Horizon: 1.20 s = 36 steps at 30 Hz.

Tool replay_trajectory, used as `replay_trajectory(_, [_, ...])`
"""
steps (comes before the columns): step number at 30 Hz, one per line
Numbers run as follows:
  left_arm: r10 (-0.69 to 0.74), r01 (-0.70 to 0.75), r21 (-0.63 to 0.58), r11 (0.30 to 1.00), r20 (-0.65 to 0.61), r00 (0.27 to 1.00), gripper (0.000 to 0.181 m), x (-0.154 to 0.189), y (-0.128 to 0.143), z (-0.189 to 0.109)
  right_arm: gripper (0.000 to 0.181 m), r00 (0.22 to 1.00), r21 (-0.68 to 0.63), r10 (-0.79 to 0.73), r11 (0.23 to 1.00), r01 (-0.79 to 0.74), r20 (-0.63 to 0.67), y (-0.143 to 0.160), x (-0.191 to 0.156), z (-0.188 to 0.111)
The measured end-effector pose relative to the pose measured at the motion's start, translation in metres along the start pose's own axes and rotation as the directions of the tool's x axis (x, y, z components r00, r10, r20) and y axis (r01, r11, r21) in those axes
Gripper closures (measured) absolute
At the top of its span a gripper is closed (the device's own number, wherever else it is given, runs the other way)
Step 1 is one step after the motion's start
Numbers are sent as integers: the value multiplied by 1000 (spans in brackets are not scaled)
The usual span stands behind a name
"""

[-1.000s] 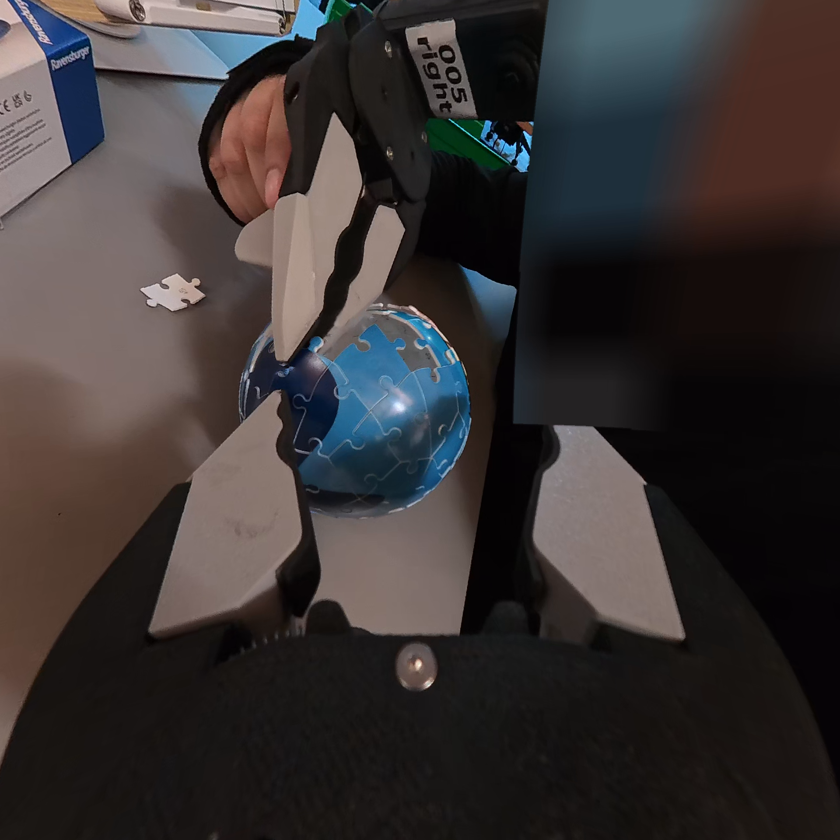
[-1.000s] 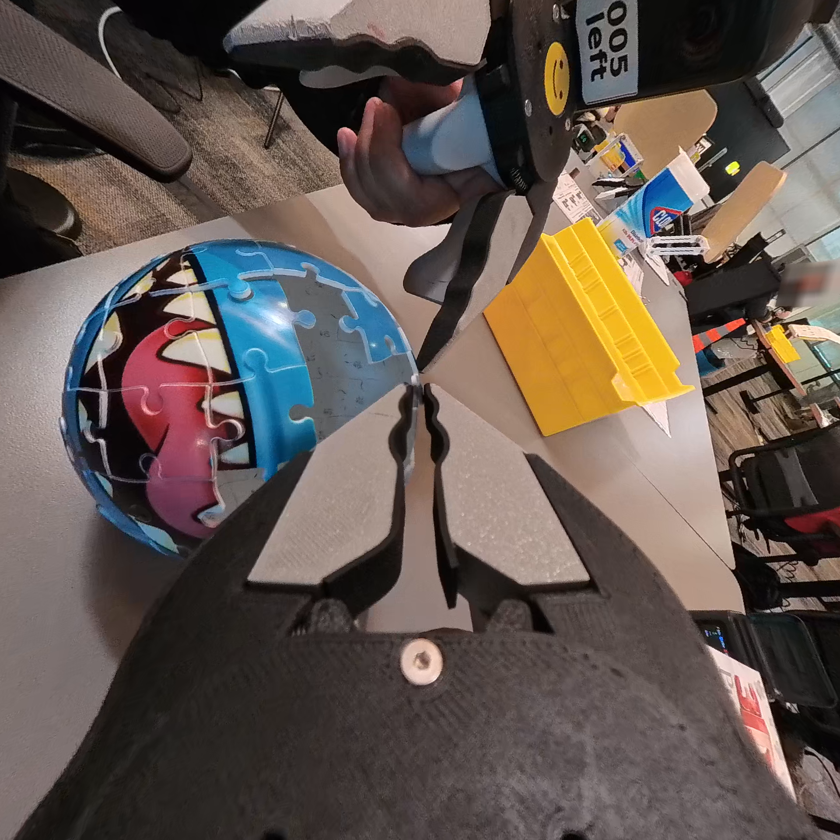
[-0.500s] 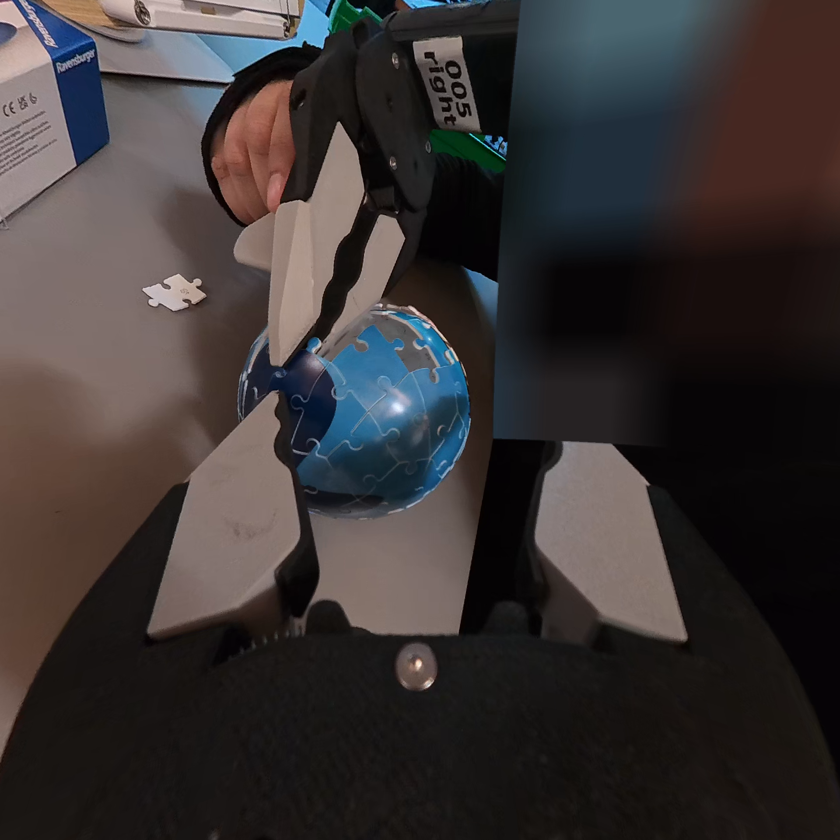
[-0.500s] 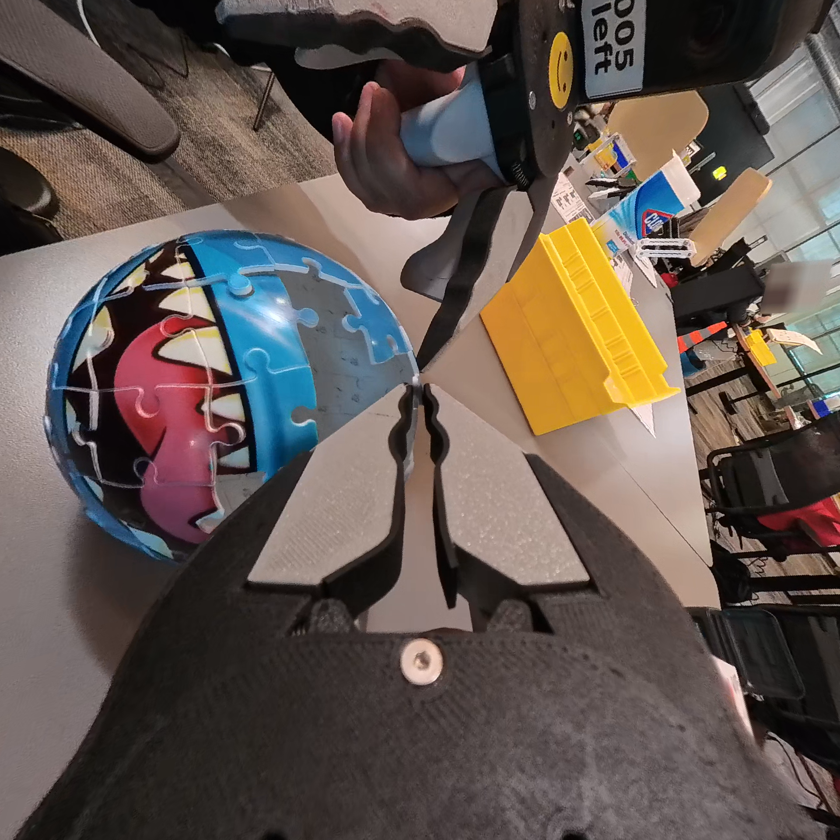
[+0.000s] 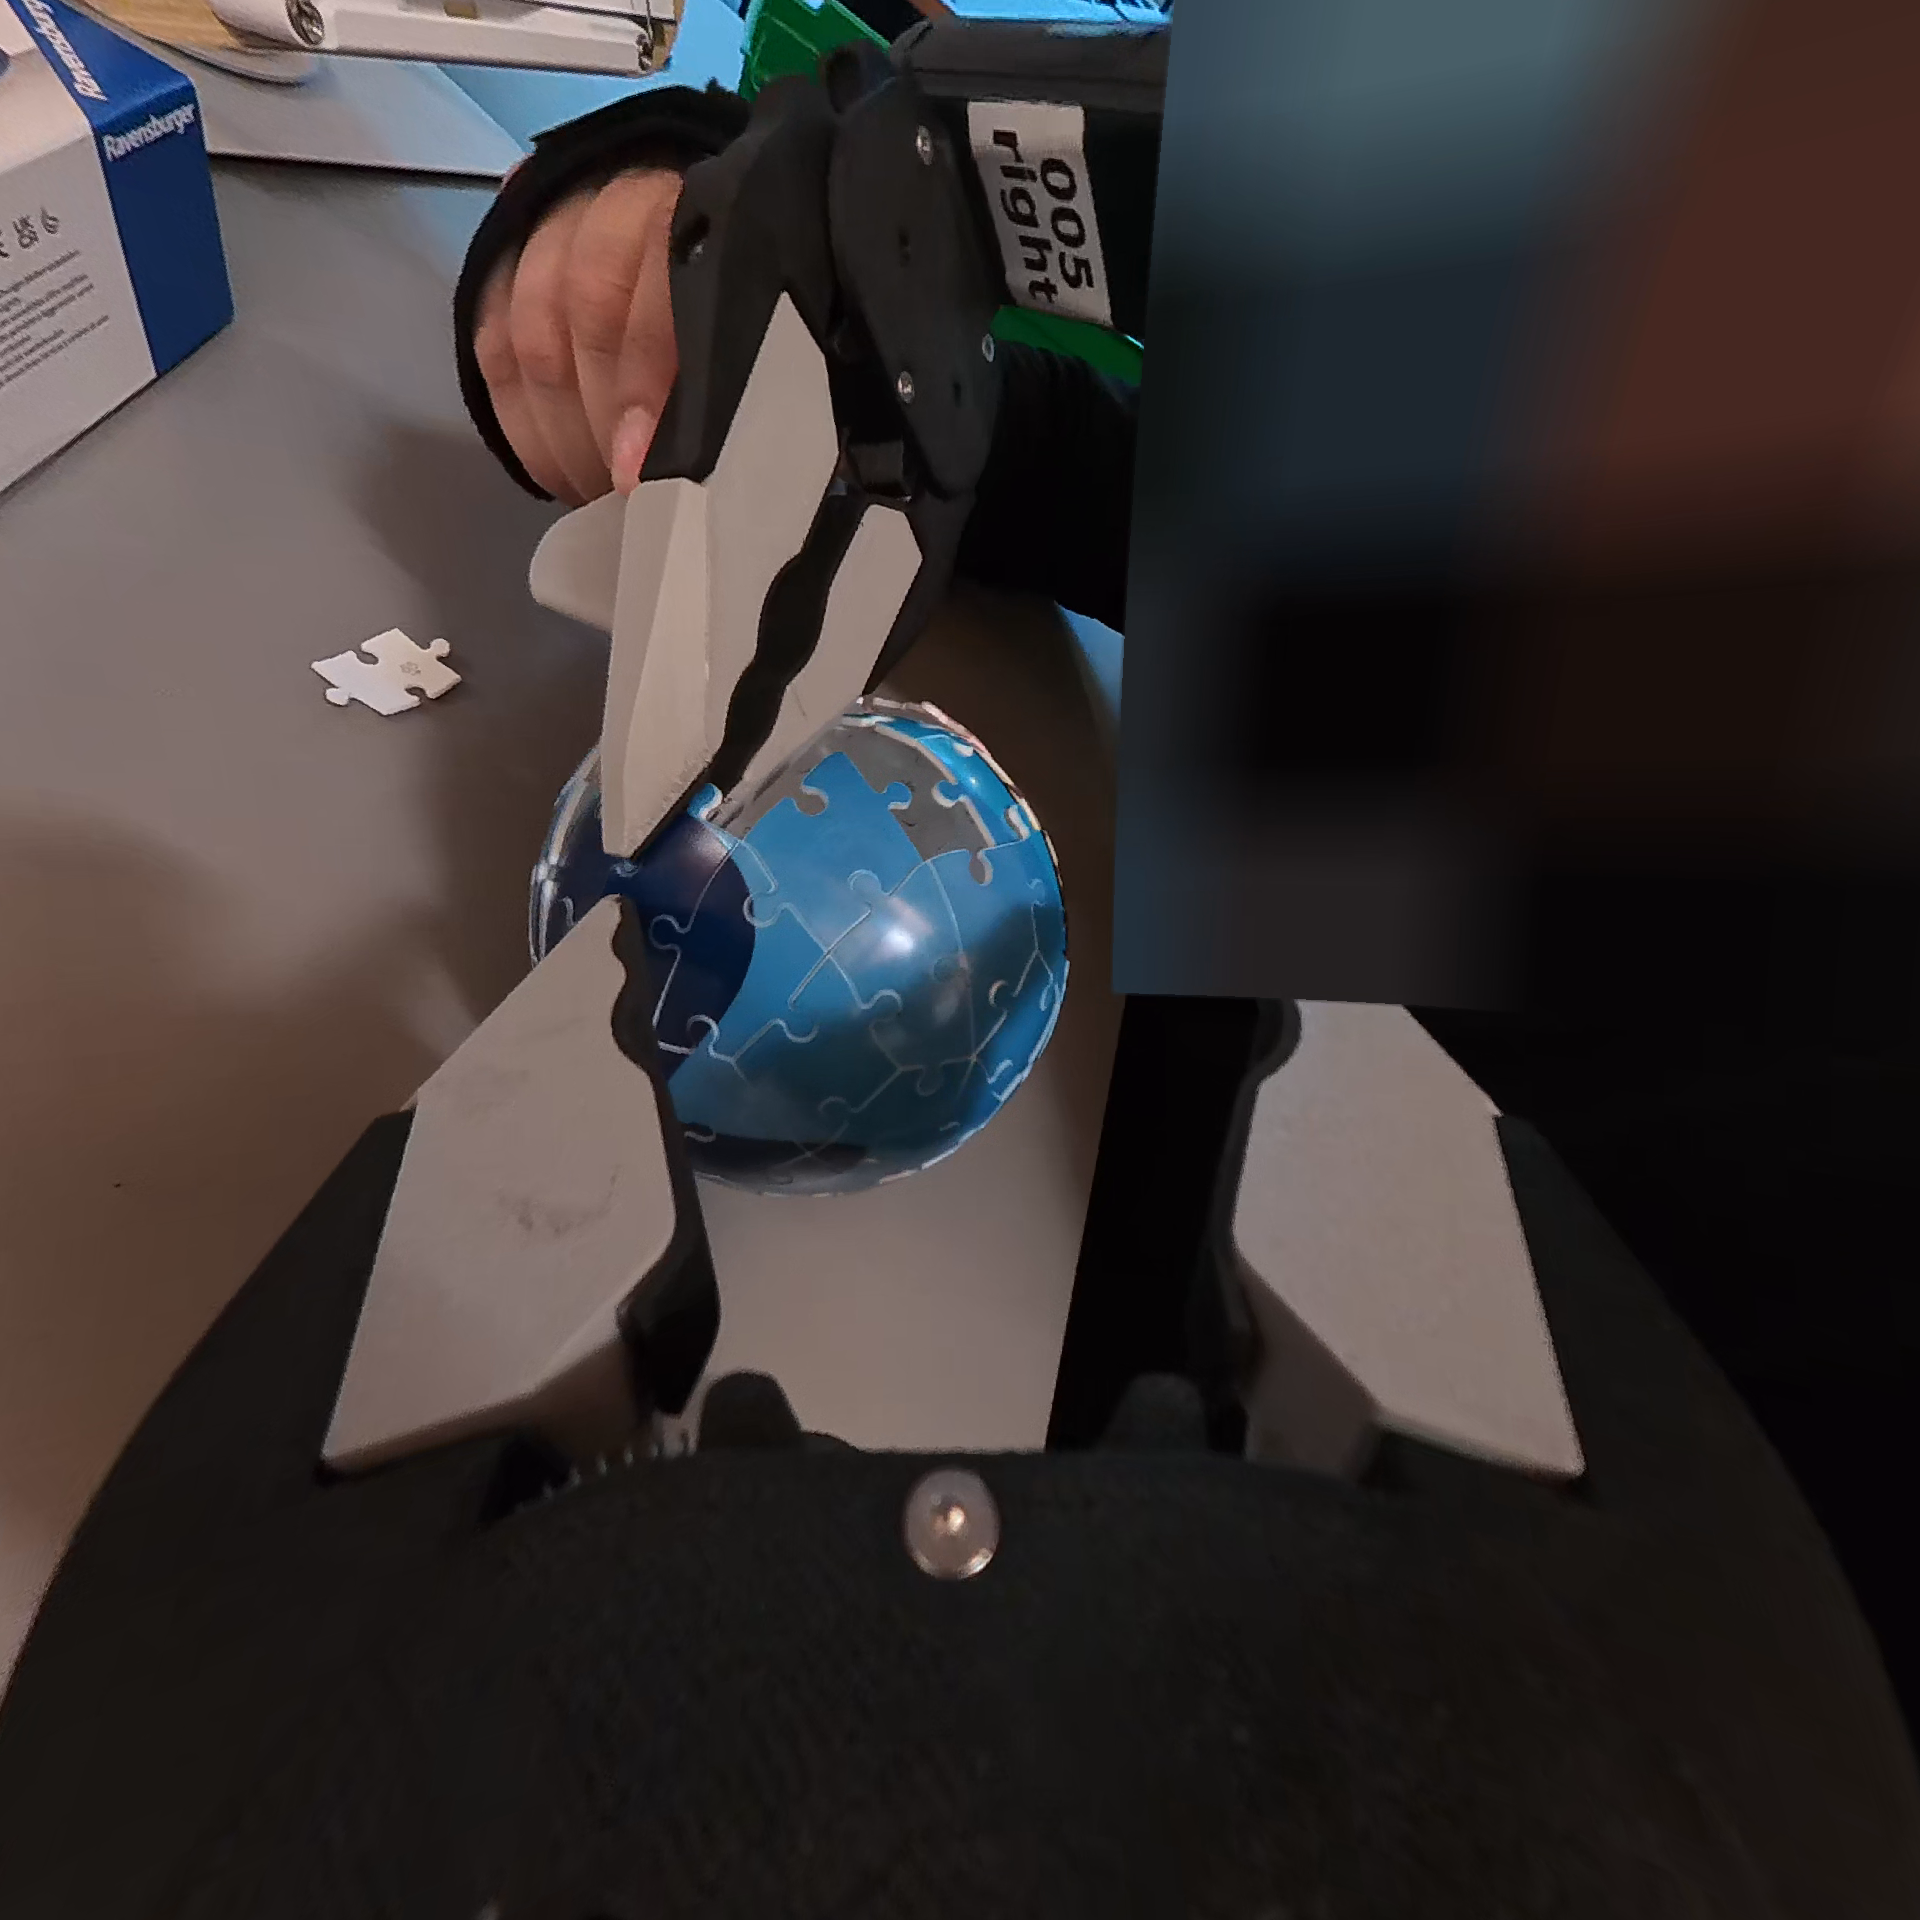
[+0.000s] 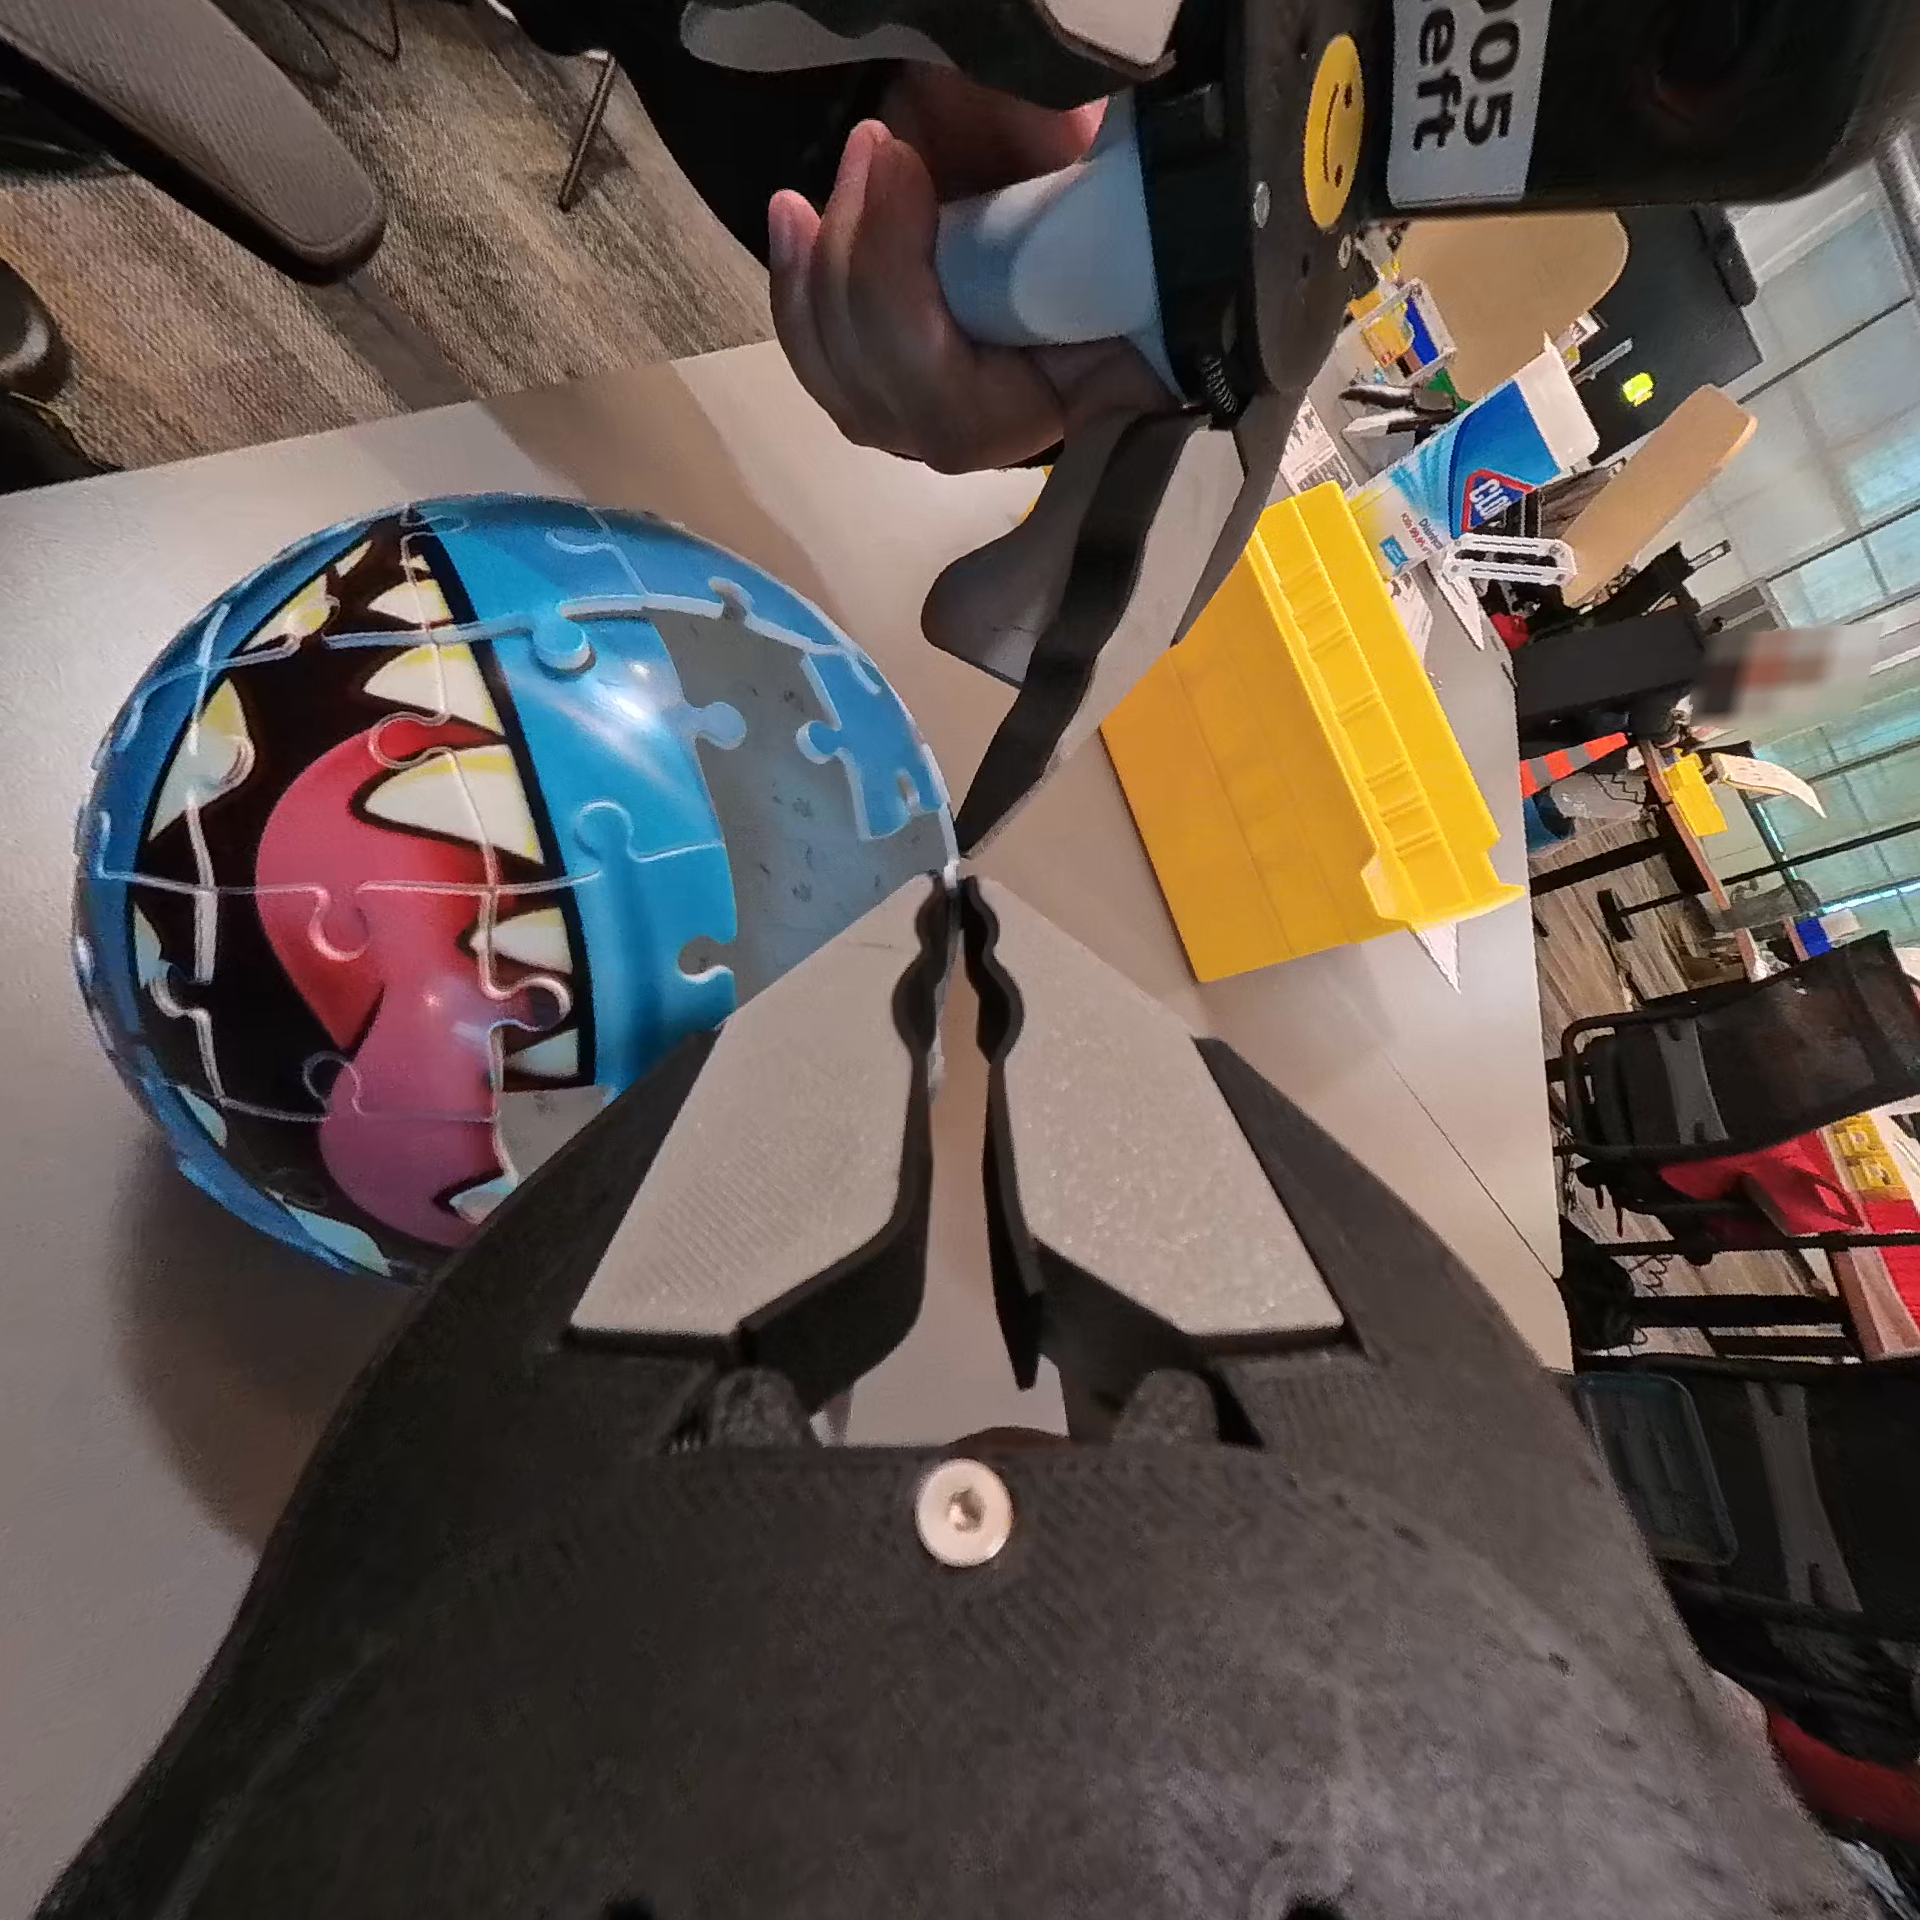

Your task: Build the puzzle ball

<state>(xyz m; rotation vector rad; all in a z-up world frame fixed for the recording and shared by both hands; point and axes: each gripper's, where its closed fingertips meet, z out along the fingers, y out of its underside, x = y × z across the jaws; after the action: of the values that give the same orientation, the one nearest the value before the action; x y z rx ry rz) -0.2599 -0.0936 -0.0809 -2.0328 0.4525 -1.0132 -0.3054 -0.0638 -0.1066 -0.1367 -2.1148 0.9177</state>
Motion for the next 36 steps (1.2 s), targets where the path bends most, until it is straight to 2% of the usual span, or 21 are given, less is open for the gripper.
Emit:
replay_trajectory(14, [5, -5, -14, 1000, 5, 1000, 66, 0, 1, 0, 181, 1000, -1, -8, 1000, 8, 1, 0, -1, 1])
replay_trajectory(18, [-6, 6, -8, 1000, -8, 1000, 74, 1, 1, -3, 181, 1000, 50, 10, 999, -11, 28, -5, -3, -1])
replay_trajectory(21, [-8, 8, -6, 1000, -5, 1000, 74, 1, 1, -3, 180, 999, 61, 3, 998, -5, 40, -7, -3, -4])
replay_trajectory(28, [-6, 6, -10, 1000, 2, 1000, 74, 5, 0, -3, 171, 999, 89, -23, 996, 20, 38, -12, 1, -16])
replay_trajectory(32, [-6, 6, -6, 1000, 13, 1000, 74, 7, -1, -4, 173, 999, 89, -43, 995, 40, 31, -6, 5, -25])
replay_trajectory(36, [-18, 18, 10, 1000, 32, 999, 74, 8, 0, -7, 178, 1000, 120, 0, 993, -3, 21, -5, 15, -40])
